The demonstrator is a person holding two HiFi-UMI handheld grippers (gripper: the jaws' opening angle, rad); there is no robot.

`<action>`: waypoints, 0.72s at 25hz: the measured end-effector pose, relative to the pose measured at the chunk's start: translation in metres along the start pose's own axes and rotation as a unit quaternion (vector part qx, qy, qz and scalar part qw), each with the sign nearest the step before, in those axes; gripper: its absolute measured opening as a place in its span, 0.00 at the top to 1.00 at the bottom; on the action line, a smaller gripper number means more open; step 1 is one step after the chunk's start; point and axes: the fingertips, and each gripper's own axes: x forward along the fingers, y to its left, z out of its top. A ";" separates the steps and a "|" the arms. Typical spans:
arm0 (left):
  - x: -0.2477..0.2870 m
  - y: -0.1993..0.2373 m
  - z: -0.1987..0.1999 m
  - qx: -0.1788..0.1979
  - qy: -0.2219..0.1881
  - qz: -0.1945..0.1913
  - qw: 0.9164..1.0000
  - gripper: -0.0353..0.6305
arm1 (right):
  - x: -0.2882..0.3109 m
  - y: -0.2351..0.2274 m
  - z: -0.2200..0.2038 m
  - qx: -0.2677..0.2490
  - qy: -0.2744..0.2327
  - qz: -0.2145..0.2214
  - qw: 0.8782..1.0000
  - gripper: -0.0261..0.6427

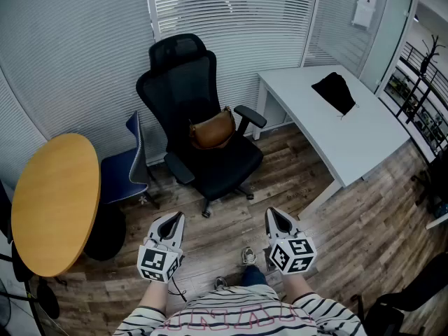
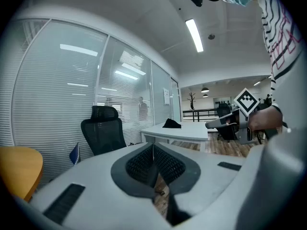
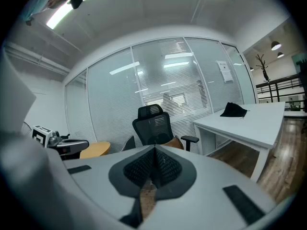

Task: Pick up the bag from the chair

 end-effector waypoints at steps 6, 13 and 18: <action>0.045 -0.004 0.008 -0.009 -0.002 -0.001 1.000 0.90 | 0.026 -0.028 0.010 0.000 0.000 0.007 1.000 0.92; 0.096 -0.017 0.026 -0.007 -0.012 -0.006 1.000 0.90 | 0.054 -0.063 0.027 0.032 -0.010 0.021 0.999 0.92; 0.136 -0.008 0.032 -0.026 -0.016 0.010 0.999 0.77 | 0.091 -0.098 0.041 0.032 -0.018 0.018 0.999 0.79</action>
